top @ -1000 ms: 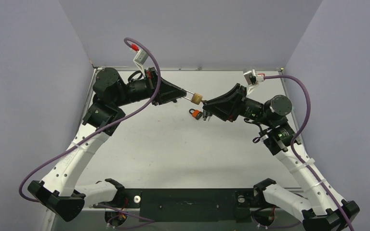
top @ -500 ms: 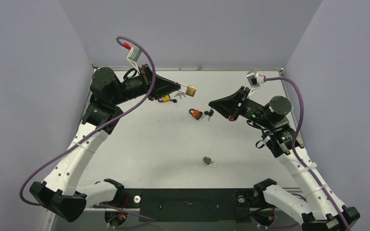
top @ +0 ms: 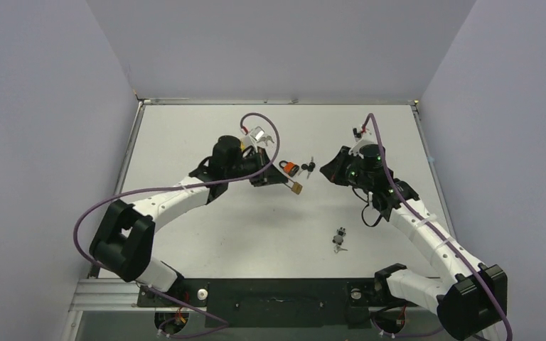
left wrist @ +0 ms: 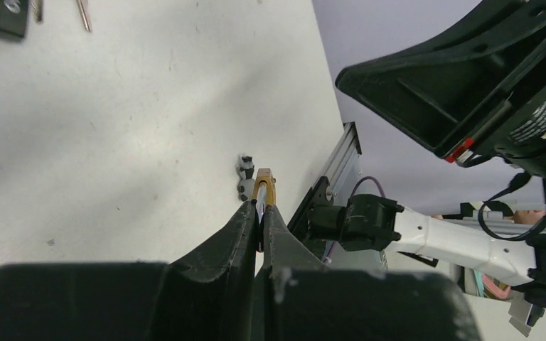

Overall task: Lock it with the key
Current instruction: Place the lock at the center of the board.

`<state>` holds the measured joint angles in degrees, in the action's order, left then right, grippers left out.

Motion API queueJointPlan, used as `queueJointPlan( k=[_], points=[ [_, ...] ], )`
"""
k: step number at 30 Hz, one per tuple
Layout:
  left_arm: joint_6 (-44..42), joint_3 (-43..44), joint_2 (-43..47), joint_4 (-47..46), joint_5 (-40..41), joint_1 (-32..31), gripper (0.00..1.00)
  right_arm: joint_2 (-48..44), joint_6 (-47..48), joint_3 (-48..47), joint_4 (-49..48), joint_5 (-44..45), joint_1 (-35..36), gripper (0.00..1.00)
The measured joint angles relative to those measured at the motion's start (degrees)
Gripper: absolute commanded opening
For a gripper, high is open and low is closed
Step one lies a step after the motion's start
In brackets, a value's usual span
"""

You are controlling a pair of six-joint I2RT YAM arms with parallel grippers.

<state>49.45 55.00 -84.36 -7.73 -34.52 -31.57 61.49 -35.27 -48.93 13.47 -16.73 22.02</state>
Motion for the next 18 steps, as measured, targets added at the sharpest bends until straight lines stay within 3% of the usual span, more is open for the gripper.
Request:
queueJointPlan(
  k=[10,18],
  points=[
    [3.91,-6.60,-14.99,-12.87,1.70,-12.79,0.00,0.61,-5.01,6.95,1.77,10.71,-0.68,0.00],
    [6.16,-8.26,-23.96,-18.84,1.27,-15.65,0.00,0.37,-7.02,10.14,1.70,13.07,-0.72,0.00]
  ],
)
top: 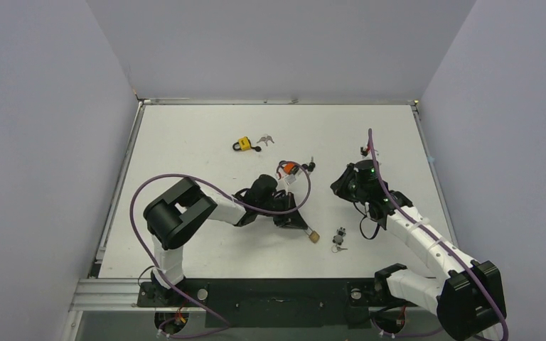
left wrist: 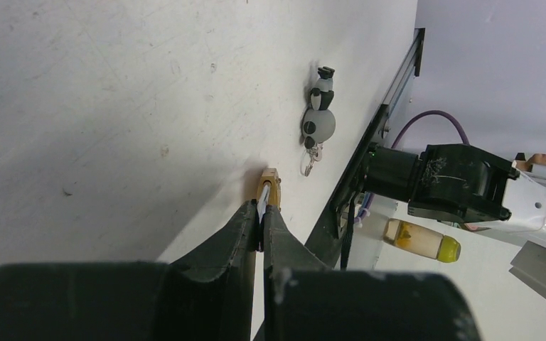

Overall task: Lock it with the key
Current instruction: Place the lock at the center of the board.

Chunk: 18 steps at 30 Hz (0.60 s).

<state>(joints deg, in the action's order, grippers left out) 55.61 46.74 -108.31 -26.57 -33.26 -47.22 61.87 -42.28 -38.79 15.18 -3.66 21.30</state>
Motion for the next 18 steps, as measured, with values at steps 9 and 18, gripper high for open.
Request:
queueJointPlan(
  k=[9,18],
  points=[
    [0.96,1.36,-3.34,-4.04,-1.51,-1.55,0.34,-0.35,-0.70,1.25,-0.09,0.50,0.00,0.00],
    [-5.35,3.76,-0.63,6.43,1.75,-1.75,0.42,-0.35,-1.31,1.25,-0.11,0.83,0.00,0.41]
  ],
)
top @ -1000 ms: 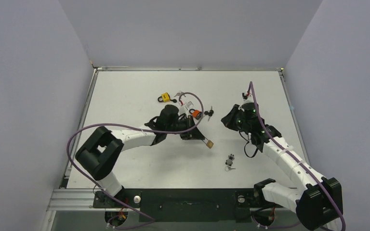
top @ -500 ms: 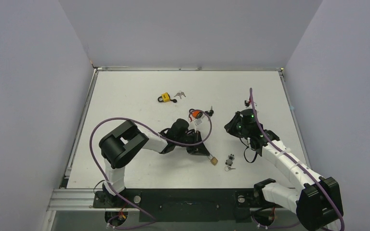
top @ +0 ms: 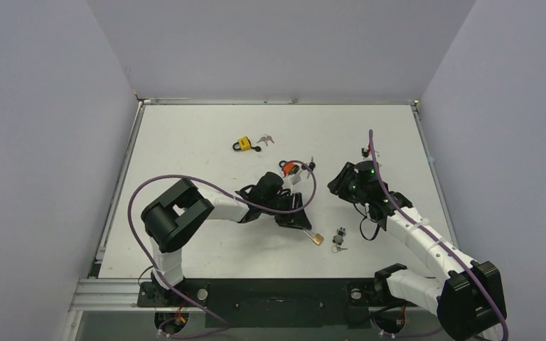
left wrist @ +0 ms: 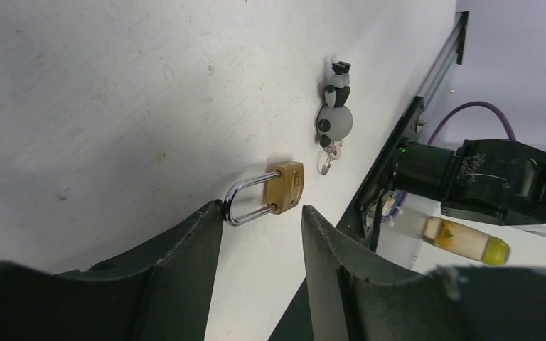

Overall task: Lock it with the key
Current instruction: Place the lock at the center of the board, then reset both arms

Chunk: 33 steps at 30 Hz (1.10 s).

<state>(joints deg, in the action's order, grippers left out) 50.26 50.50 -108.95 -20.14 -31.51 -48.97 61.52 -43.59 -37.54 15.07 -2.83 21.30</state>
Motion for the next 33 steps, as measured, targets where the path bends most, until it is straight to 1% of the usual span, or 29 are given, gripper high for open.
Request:
queueJointPlan(
  k=[2,4,5,7,9,13,17,20,24,29,33],
  points=[
    [-2.23,0.83,1.95,4.22,1.90,0.22,0.43,0.00,-0.04,0.00,0.00,0.11,0.00,0.50],
    [-4.66,2.03,4.02,8.48,4.00,0.66,0.45,0.00,-0.15,0.00,0.02,0.26,0.00,0.56],
    [-5.99,2.89,5.14,10.80,5.11,0.94,0.46,0.00,-0.13,-0.02,0.02,0.35,0.00,0.57],
    [-8.68,4.66,7.54,15.26,7.34,1.60,0.47,0.00,-0.20,-0.07,0.02,0.50,0.00,0.64],
    [-10.91,5.88,10.12,18.67,9.05,2.29,0.48,0.00,-0.22,-0.15,0.04,0.52,0.00,0.66],
    [-14.73,7.82,15.32,24.39,11.02,4.00,0.49,-0.02,-0.22,-0.81,0.11,0.52,0.00,0.67],
    [-16.61,8.70,19.34,27.93,11.87,5.73,0.49,-0.13,-0.22,-1.79,0.55,0.55,0.00,0.67],
    [-17.75,9.62,22.99,31.21,12.81,7.54,0.54,-0.90,-0.22,-2.67,1.73,0.55,0.00,0.68],
    [-18.99,12.76,27.52,36.09,14.34,10.93,0.55,-2.73,-0.20,-5.53,4.07,0.68,0.00,0.68],
    [-21.09,19.19,32.76,43.95,19.87,16.15,0.56,-6.32,0.50,-11.76,6.62,2.32,0.07,0.68],
    [-22.75,22.58,36.35,49.20,25.24,17.75,0.56,-9.40,0.96,-15.47,6.71,3.93,0.07,0.68]
  ],
)
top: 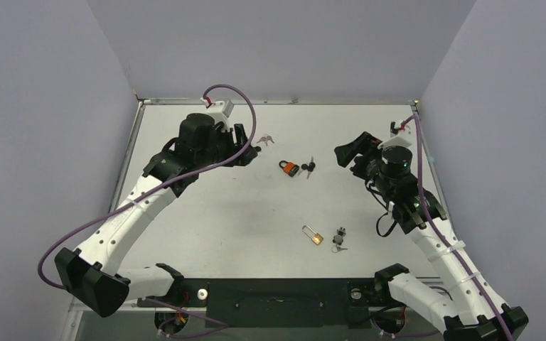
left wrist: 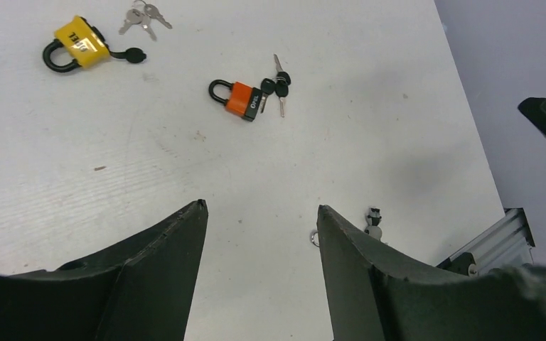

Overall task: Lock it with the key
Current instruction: Reset both arms

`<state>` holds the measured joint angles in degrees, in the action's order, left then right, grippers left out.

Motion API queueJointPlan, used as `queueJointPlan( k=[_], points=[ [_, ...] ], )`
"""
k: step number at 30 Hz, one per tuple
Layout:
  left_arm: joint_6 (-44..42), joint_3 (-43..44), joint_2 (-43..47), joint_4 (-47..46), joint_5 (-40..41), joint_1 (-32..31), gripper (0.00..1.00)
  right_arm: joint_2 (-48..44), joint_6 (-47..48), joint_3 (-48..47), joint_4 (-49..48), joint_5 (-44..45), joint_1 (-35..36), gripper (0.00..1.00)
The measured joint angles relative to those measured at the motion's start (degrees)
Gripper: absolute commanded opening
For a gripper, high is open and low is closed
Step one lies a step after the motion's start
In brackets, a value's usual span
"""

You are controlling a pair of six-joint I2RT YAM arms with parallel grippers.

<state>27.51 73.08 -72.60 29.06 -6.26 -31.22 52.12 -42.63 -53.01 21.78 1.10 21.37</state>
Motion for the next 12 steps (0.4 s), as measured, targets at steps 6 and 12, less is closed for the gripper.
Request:
queueJointPlan(
  k=[6,12],
  points=[
    [-1.33,0.92,3.17,4.48,4.72,0.09,0.56,-1.77,0.13,-1.25,0.15,1.60,0.00,0.68],
    [-2.19,0.92,3.34,5.90,6.01,0.11,0.56,-1.77,0.13,-1.25,1.25,1.97,0.00,0.68]
  ],
)
